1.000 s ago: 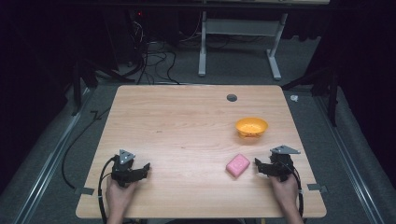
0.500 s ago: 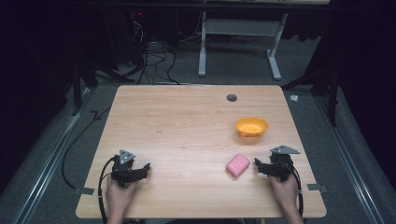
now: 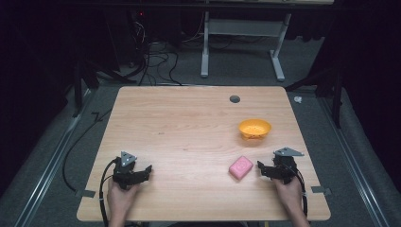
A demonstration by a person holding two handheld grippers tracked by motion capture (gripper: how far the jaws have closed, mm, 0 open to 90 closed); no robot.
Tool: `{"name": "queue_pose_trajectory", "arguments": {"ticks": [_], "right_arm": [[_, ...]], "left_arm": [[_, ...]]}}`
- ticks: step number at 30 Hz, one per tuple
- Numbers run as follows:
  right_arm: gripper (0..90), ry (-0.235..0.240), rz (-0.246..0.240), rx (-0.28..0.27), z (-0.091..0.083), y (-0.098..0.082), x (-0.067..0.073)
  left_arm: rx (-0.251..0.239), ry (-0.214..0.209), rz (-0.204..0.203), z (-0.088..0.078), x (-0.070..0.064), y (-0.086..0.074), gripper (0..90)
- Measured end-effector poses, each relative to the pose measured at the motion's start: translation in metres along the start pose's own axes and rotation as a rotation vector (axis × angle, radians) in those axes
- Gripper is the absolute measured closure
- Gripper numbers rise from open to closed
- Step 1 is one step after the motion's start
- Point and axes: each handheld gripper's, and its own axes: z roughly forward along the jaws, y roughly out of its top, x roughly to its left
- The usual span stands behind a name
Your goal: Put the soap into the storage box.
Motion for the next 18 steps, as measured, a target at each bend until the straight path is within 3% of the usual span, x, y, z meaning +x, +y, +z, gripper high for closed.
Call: {"name": "queue_pose_trajectory", "arguments": {"ticks": [11,18], "right_arm": [[18.1,0.005,0.002,0.002,-0.001,0.0,-0.002],[17.7,0.036,0.008,-0.038,-0.01,0.001,-0.001]], "left_arm": [[0.0,-0.002,0.0,0.0,0.0,0.0,21.7],[0.0,-0.001,0.0,0.0,0.0,0.0,21.7]]}}
